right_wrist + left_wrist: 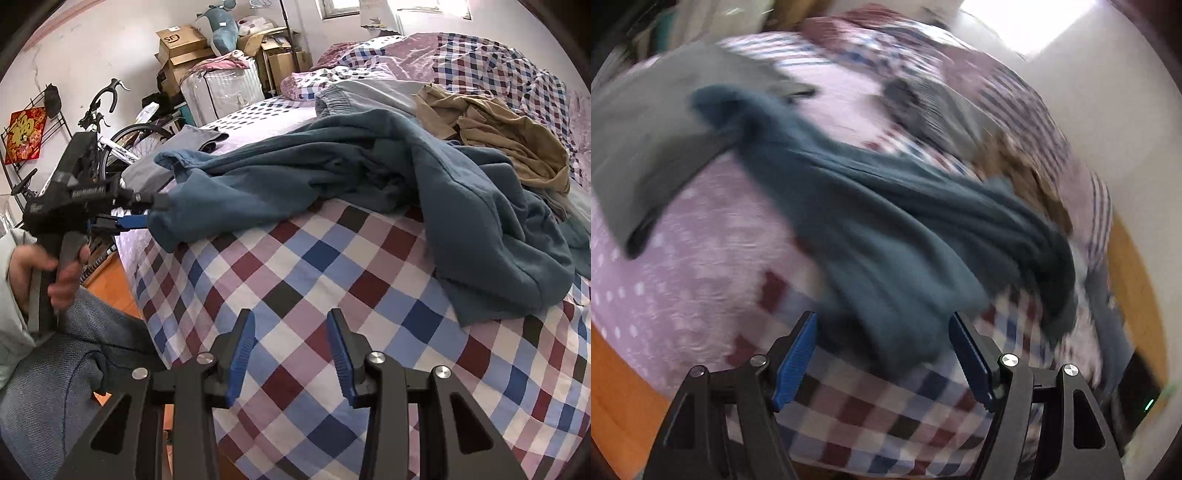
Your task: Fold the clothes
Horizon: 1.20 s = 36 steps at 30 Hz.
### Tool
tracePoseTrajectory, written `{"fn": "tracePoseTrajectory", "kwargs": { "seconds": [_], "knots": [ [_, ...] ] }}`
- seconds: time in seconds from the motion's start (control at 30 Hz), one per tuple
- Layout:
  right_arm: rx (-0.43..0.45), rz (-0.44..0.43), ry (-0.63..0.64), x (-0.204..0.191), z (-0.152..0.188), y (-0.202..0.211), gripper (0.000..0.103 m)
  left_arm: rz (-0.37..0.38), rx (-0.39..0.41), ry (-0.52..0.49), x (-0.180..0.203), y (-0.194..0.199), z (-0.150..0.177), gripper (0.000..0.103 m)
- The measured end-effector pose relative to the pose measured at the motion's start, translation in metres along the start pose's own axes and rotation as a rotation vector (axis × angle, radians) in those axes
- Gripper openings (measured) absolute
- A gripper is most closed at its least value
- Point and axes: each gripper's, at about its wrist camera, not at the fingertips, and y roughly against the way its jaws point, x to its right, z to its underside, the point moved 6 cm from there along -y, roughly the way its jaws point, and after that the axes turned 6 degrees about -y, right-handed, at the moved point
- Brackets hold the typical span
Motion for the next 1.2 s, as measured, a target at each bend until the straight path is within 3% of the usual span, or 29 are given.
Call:
{"fn": "tracePoseTrajectory", "kwargs": {
  "seconds": [0.07,0.1,0.13,0.17,0.2,0.33,0.47,0.5,0.53,0.6,0.67,0.8,0.83,1.0,1.1,1.2],
  "knots": [
    [0.004,0.003,-0.003,0.001,0.0,0.001,0.043,-0.036,-0.026,-0.08,0.014,-0.01,0.004,0.072],
    [0.007,0.005,-0.003,0.001,0.0,0.002,0.043,-0.054,-0.039,-0.12,0.021,-0.015,0.005,0.064],
    [0.008,0.005,-0.004,0.002,0.0,0.003,0.043,-0.069,-0.047,-0.149,0.027,-0.018,0.007,0.034],
    [0.008,0.006,-0.005,0.003,0.0,0.003,0.043,-0.083,-0.056,-0.177,0.032,-0.021,0.009,0.012],
    [0.009,0.007,-0.006,0.004,0.0,0.004,0.043,-0.07,-0.053,-0.193,0.037,-0.021,0.009,0.013],
    [0.007,0.015,-0.01,0.006,0.003,0.006,0.043,0.195,-0.006,-0.275,0.081,-0.002,0.014,0.01],
    [0.02,0.013,-0.014,0.007,0.005,0.011,0.043,0.601,0.031,-0.284,0.125,0.035,0.016,0.01],
    [0.023,0.009,-0.014,0.006,0.005,0.012,0.043,0.759,0.03,-0.235,0.133,0.046,0.013,0.01],
    [0.031,0.004,-0.013,0.006,0.005,0.014,0.043,0.87,0.043,-0.182,0.134,0.054,0.009,0.01],
    [0.048,-0.019,-0.014,0.004,0.004,0.02,0.043,1.017,0.092,-0.053,0.123,0.066,-0.005,0.01],
    [0.066,-0.038,-0.017,0.002,0.004,0.025,0.043,0.961,0.12,0.06,0.097,0.059,-0.016,0.011],
    [0.09,-0.053,-0.029,-0.001,0.003,0.03,0.043,0.722,0.01,0.311,0.041,0.01,-0.014,0.01],
    [0.091,-0.071,-0.029,-0.007,0.002,0.028,0.043,0.707,-0.003,0.355,0.032,0.004,-0.011,0.01],
    [0.099,-0.162,-0.03,-0.036,-0.003,0.015,0.043,0.761,0.032,0.355,0.029,0.019,-0.016,0.011],
    [0.103,-0.215,-0.031,-0.054,-0.006,0.007,0.043,0.813,0.003,0.353,0.038,0.018,-0.012,0.011],
    [0.123,-0.213,-0.031,-0.07,-0.013,-0.007,0.043,0.869,-0.023,0.318,0.048,0.023,-0.012,0.011]
  ]
}}
